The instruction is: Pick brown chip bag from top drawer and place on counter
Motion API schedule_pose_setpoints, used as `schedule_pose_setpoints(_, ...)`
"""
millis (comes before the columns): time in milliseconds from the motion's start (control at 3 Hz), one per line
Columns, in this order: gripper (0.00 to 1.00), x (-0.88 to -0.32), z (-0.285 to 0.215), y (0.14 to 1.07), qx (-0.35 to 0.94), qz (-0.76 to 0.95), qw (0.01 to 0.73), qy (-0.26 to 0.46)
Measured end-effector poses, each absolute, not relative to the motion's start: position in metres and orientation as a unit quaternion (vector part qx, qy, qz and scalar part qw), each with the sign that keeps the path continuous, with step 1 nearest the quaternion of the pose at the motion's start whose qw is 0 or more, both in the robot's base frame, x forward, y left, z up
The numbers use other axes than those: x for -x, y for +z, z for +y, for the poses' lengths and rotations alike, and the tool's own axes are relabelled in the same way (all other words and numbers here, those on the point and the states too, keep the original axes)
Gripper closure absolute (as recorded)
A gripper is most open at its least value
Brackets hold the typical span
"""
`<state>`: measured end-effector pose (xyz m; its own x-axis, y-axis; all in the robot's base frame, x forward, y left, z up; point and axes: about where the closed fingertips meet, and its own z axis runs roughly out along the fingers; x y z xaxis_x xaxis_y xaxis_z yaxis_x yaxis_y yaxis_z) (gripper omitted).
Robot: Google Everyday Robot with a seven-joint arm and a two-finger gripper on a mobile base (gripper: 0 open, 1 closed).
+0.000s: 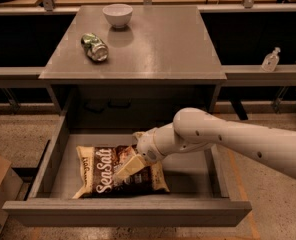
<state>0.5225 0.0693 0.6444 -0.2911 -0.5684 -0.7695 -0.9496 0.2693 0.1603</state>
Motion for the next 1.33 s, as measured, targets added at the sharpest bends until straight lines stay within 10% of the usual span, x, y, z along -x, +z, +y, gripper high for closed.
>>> schedule_pose_setpoints(1333, 0.87, -0.515, 0.067, 0.68, 0.51, 0.737, 0.325, 0.301)
